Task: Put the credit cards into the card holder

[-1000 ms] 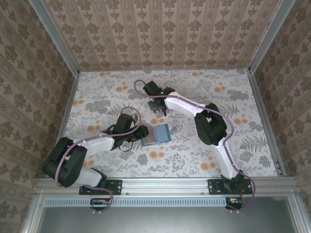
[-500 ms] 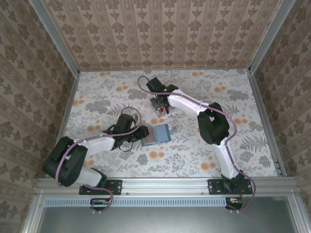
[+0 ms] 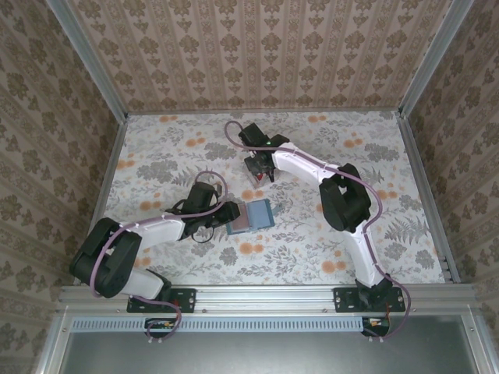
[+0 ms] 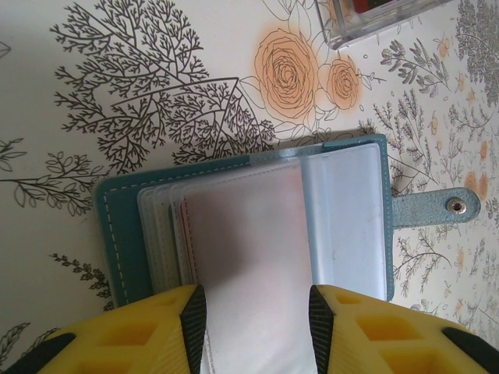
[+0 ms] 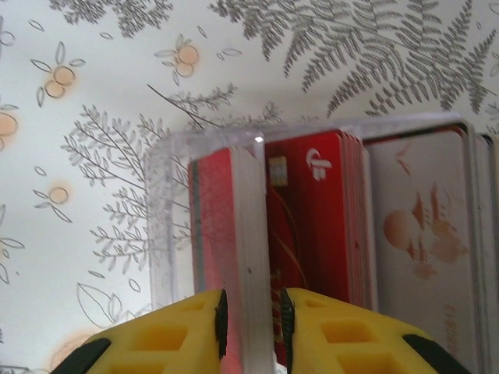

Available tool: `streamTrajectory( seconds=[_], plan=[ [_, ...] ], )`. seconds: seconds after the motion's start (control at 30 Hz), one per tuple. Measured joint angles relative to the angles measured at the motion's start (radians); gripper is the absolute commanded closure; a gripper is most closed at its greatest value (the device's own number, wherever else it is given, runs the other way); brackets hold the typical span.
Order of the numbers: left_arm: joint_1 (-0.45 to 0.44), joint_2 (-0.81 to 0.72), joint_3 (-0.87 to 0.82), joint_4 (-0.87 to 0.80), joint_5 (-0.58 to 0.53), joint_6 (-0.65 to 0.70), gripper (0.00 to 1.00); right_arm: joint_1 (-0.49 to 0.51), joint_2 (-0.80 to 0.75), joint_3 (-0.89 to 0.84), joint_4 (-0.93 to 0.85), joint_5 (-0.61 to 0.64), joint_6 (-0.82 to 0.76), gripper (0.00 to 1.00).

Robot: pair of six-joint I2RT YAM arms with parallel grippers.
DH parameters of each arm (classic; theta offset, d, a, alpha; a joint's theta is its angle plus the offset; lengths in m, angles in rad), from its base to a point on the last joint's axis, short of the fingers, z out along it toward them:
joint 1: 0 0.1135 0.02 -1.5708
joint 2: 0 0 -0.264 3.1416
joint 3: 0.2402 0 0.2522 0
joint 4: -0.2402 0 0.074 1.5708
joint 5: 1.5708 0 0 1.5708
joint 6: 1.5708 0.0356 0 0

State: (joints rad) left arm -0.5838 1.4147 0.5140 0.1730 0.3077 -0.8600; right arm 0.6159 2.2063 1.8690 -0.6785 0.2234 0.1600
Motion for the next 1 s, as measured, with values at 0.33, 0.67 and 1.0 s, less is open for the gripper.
streamTrajectory(
  seconds=[0.33,0.67,1.0],
  plan=[
    [0.000,0.045,0.043,0.006,0.011,0.000,0.58,-0.068,-0.164,-0.055,-0.002,-0.031,0.018,0.63],
    [0.000,0.047,0.103,-0.013,0.011,0.001,0.58,-0.227,-0.163,-0.067,0.002,-0.196,0.091,0.56],
    [-0.006,0.047,0.110,-0.023,0.011,0.001,0.58,-0.222,-0.056,-0.067,0.001,-0.349,0.123,0.56]
  ],
)
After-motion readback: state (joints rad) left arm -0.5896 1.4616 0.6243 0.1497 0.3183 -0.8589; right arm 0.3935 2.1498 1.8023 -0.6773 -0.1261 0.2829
